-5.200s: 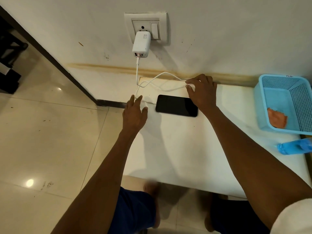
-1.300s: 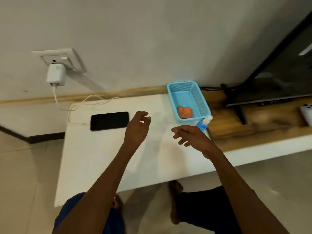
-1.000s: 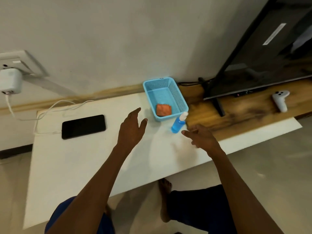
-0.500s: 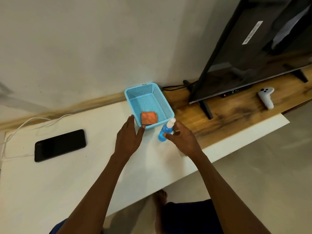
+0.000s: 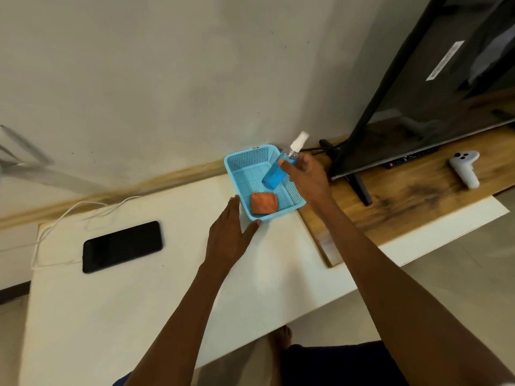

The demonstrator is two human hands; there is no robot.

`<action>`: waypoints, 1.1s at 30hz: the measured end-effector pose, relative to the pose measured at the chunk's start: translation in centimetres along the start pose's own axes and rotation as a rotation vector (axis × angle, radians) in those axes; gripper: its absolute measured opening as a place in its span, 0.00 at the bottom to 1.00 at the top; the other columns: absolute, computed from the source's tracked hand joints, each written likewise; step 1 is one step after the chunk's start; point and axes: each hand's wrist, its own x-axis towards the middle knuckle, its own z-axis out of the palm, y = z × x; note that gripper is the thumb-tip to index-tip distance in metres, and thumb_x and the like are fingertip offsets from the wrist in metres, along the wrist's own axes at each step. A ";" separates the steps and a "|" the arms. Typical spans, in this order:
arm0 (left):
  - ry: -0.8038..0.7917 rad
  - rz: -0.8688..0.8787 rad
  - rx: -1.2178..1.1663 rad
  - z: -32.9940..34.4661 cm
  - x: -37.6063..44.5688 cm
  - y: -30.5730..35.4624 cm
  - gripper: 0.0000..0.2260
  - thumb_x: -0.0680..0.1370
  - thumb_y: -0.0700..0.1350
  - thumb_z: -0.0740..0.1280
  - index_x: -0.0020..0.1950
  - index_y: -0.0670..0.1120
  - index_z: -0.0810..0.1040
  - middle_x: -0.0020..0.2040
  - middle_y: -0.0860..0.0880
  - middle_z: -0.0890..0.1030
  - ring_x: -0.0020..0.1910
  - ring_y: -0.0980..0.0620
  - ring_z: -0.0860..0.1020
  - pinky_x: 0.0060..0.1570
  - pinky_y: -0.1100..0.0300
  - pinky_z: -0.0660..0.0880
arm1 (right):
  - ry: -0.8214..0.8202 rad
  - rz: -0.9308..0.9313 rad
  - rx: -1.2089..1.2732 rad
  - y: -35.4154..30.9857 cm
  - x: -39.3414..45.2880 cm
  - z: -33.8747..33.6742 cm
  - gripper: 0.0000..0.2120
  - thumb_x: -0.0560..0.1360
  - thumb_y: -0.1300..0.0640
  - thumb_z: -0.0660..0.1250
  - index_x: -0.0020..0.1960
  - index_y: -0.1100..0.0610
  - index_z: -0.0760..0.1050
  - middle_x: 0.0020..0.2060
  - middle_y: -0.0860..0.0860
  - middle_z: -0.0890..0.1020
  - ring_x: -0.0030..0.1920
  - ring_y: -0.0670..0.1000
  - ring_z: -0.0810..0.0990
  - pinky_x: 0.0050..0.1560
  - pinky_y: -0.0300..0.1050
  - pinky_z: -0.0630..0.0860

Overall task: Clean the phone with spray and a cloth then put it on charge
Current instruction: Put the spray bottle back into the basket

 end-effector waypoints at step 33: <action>0.006 0.036 -0.011 -0.5 0.6 -0.4 0.36 0.77 0.61 0.65 0.79 0.47 0.57 0.78 0.49 0.64 0.75 0.50 0.65 0.71 0.55 0.64 | -0.198 -0.197 -0.598 3.1 4.4 3.5 0.09 0.77 0.46 0.70 0.53 0.42 0.72 0.48 0.46 0.83 0.39 0.44 0.79 0.33 0.35 0.72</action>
